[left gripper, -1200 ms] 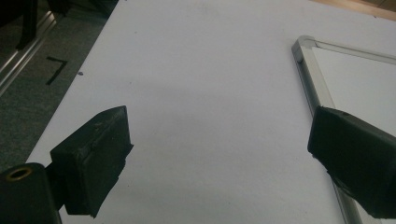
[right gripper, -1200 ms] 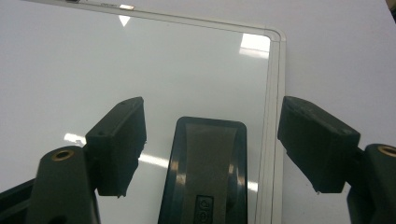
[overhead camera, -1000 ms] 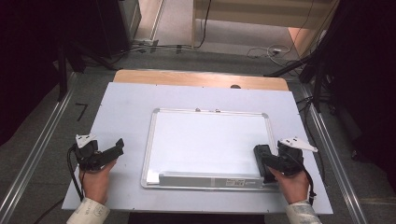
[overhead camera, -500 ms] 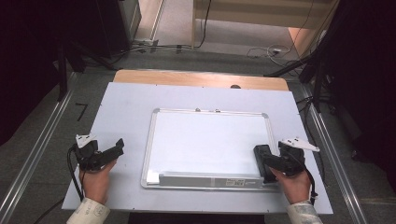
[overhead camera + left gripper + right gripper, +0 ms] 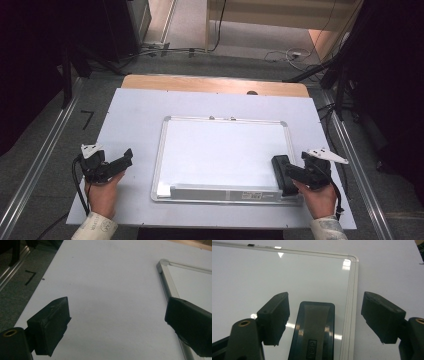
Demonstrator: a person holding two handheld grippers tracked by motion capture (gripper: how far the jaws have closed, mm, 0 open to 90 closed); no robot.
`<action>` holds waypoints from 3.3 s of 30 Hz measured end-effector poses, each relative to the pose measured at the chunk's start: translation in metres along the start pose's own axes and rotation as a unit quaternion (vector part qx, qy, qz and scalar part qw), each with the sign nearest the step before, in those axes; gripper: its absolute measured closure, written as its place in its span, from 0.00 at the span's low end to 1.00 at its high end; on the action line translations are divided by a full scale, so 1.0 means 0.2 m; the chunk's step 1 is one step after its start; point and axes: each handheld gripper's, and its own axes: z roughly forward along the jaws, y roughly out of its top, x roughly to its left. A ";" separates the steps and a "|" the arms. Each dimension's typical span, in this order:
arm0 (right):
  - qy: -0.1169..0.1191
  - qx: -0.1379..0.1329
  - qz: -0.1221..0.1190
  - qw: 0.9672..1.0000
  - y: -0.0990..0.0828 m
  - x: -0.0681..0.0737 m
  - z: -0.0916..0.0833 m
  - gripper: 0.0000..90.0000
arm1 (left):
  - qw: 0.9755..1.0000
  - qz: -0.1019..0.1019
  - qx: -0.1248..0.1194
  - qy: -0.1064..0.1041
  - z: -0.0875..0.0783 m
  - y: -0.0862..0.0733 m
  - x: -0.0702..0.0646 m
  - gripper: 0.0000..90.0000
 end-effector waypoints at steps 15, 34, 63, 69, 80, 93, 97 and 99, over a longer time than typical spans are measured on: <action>-0.001 -0.002 0.008 1.000 -0.01 -0.04 -0.02 0.24 | 1.000 0.000 0.001 0.000 0.00 0.00 0.00 0.07; -0.014 -0.002 0.019 1.000 -0.02 -0.10 -0.04 0.24 | 1.000 0.001 0.001 -0.001 0.00 0.00 0.00 0.07; -0.031 0.002 0.034 0.999 -0.06 -0.21 -0.07 0.24 | 1.000 0.000 0.001 0.000 0.00 0.00 0.00 0.07; -0.037 0.002 0.037 0.999 -0.07 -0.23 -0.08 0.24 | 1.000 0.000 0.001 0.000 0.00 0.00 0.00 0.07; -0.047 0.001 0.046 0.998 -0.09 -0.27 -0.11 0.24 | 1.000 0.000 0.001 0.000 0.00 0.00 0.00 0.07; -0.058 0.002 0.054 0.997 -0.11 -0.32 -0.13 0.24 | 1.000 0.000 0.002 0.000 0.00 0.00 0.00 0.07; -0.062 0.004 0.057 0.996 -0.12 -0.34 -0.13 0.24 | 1.000 0.000 0.001 0.000 0.00 0.00 0.00 0.07; -0.063 0.004 0.058 0.996 -0.13 -0.35 -0.13 0.24 | 1.000 -0.001 0.000 0.000 0.00 0.00 0.00 0.07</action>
